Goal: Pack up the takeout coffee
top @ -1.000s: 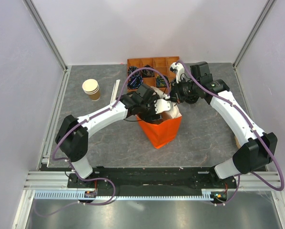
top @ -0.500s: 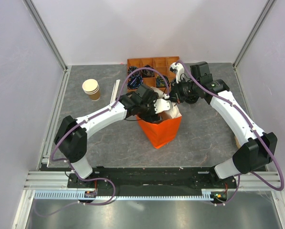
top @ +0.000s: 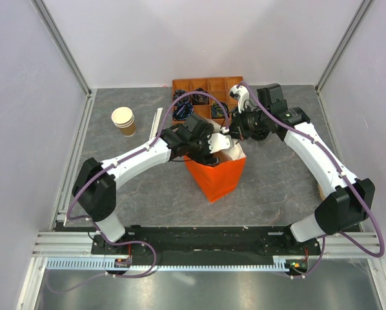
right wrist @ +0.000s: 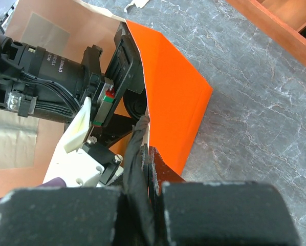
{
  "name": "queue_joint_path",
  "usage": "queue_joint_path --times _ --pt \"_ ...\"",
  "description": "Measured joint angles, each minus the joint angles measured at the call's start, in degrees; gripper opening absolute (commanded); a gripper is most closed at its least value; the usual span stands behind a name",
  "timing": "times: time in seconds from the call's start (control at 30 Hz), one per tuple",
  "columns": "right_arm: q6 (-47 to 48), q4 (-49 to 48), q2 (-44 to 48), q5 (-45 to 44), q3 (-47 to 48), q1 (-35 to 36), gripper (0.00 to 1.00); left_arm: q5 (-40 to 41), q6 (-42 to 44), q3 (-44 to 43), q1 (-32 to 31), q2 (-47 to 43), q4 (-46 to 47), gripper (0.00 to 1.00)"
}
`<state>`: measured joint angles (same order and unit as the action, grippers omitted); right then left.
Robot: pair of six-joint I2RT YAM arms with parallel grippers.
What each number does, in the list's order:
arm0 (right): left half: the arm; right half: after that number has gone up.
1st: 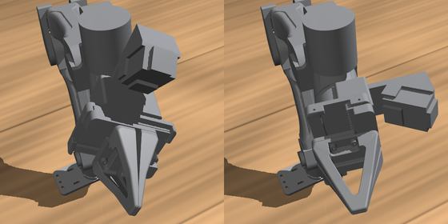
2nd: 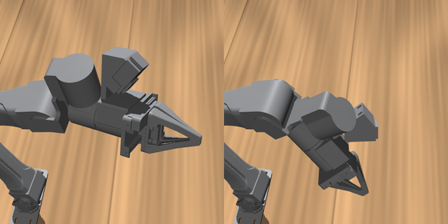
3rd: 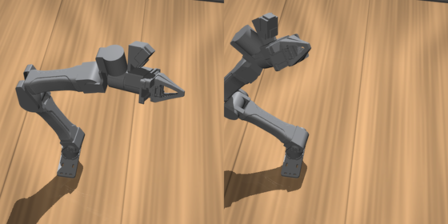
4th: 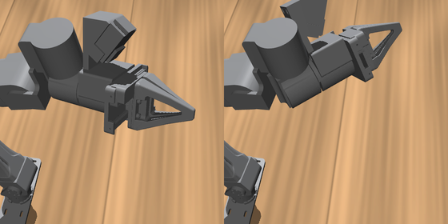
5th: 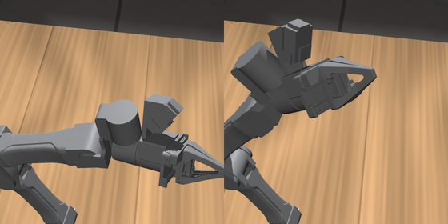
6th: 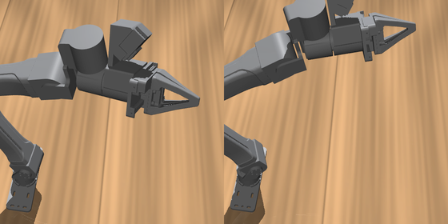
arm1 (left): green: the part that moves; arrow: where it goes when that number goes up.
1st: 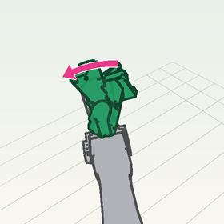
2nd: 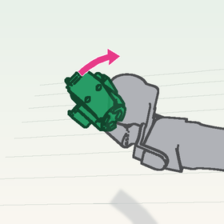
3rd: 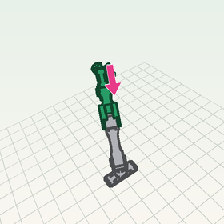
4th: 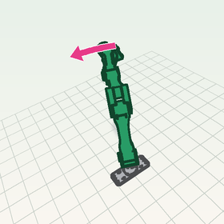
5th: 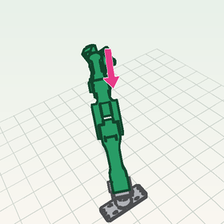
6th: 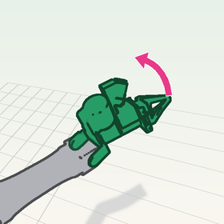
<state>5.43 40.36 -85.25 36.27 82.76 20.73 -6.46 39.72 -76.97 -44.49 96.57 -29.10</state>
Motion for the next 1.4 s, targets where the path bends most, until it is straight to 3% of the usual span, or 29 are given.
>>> queue_joint_path --times 0.73,1.4 --pt "0.6 0.4 -0.8 0.1 0.7 0.0 0.0 0.5 0.0 0.2 0.0 0.0 -0.6 1.0" --pt "3.5 -0.9 2.7 -1.8 -1.6 2.3 0.0 1.0 0.1 6.2 0.0 -5.1 4.4 1.0"
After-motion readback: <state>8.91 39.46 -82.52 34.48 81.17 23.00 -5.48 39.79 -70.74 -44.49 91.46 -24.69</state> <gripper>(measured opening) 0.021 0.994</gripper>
